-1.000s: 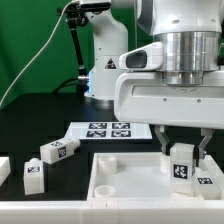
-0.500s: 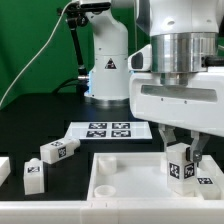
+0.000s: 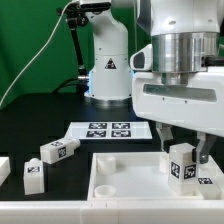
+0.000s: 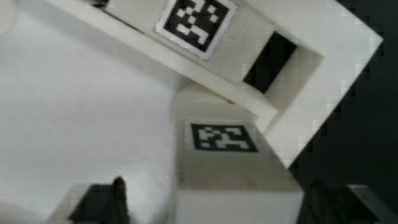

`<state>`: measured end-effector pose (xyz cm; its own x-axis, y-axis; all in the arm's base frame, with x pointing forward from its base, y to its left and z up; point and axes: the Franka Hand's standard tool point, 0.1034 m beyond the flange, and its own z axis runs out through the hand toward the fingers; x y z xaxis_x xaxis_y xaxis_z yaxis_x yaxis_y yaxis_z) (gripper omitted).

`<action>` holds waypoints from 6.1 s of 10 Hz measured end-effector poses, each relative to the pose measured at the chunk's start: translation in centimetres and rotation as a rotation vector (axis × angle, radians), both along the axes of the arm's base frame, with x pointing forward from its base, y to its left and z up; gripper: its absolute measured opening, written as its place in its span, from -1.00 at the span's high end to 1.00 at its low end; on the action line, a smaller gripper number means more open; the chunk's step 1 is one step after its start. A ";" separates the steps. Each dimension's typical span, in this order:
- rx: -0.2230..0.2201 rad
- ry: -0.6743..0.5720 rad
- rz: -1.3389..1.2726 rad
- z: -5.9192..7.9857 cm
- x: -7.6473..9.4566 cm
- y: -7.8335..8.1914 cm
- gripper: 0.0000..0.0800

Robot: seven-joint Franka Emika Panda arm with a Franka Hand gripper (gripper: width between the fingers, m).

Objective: Assemble one leg

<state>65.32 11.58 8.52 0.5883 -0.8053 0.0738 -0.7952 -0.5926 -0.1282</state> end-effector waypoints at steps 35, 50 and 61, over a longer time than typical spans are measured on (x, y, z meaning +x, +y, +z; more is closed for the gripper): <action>-0.046 -0.013 -0.010 0.1 -0.3 0.9 -0.56; -0.186 -0.017 0.838 0.1 0.1 0.1 0.30; -0.007 -0.022 -0.188 0.0 0.0 0.3 0.30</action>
Offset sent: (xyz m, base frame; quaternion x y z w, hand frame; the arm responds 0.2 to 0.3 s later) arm 0.0054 0.0003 0.0024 0.0206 -0.0118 -0.2843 0.9584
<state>65.33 11.85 8.57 0.4253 -0.9005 0.0912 -0.8893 -0.4344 -0.1429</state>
